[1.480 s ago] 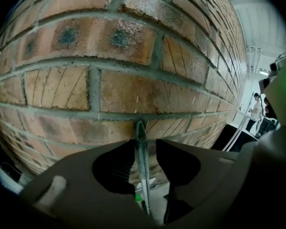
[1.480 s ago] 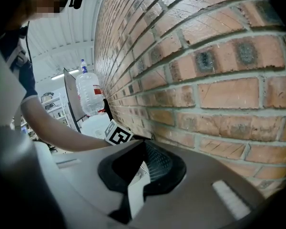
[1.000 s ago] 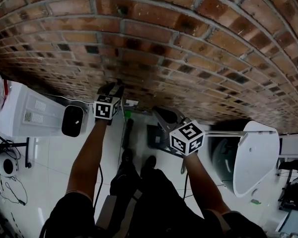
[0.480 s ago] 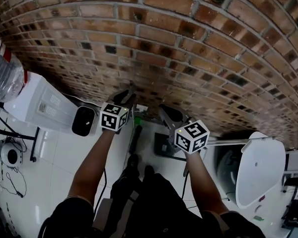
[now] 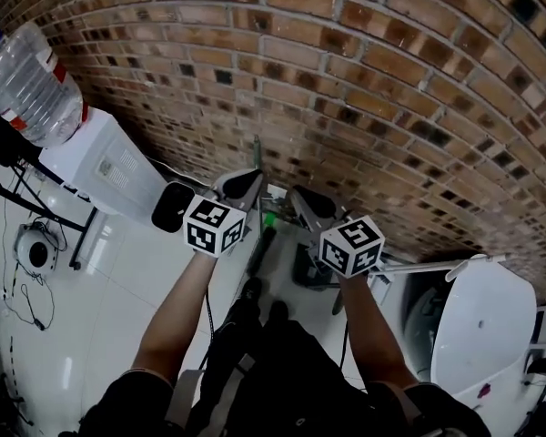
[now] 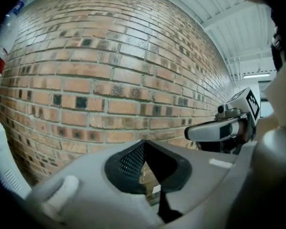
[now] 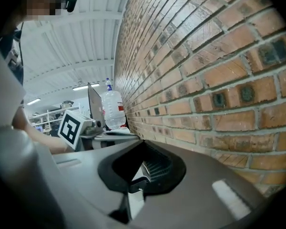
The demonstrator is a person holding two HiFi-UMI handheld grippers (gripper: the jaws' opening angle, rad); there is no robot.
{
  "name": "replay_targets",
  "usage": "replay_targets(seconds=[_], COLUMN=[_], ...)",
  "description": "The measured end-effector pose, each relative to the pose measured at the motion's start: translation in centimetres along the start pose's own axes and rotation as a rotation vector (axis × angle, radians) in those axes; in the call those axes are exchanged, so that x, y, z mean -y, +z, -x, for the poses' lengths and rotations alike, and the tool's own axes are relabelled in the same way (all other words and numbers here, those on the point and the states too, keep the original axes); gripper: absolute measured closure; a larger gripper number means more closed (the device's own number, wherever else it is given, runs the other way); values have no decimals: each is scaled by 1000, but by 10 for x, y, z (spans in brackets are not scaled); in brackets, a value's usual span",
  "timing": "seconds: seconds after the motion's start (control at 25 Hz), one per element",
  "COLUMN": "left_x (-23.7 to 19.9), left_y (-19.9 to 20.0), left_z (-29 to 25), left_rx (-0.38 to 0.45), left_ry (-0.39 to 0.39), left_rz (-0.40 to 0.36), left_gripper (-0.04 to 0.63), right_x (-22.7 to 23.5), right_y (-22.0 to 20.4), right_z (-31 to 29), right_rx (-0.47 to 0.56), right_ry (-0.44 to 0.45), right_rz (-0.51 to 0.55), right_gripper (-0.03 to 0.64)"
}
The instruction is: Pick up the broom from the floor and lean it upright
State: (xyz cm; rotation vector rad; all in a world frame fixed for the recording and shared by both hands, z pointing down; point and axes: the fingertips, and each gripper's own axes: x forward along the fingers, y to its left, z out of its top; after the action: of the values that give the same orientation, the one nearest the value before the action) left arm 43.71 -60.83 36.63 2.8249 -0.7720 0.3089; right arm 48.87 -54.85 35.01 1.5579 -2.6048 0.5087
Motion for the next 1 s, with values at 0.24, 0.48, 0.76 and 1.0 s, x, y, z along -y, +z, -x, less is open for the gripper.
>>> replay_targets(seconds=[0.24, 0.48, 0.76, 1.0], left_x=[26, 33, 34, 37], left_y=[11, 30, 26, 24], left_z=[34, 56, 83, 95], left_rx=[20, 39, 13, 17], left_ry=[18, -14, -51, -75], left_rz=[8, -23, -39, -36], left_gripper=[595, 595, 594, 594], right_x=[-26, -51, -79, -88], right_y=[6, 27, 37, 37], right_z=[10, 7, 4, 8], right_rx=[27, 63, 87, 93], right_ry=[39, 67, 36, 5], right_rz=[21, 69, 79, 99], right_gripper=[613, 614, 614, 614])
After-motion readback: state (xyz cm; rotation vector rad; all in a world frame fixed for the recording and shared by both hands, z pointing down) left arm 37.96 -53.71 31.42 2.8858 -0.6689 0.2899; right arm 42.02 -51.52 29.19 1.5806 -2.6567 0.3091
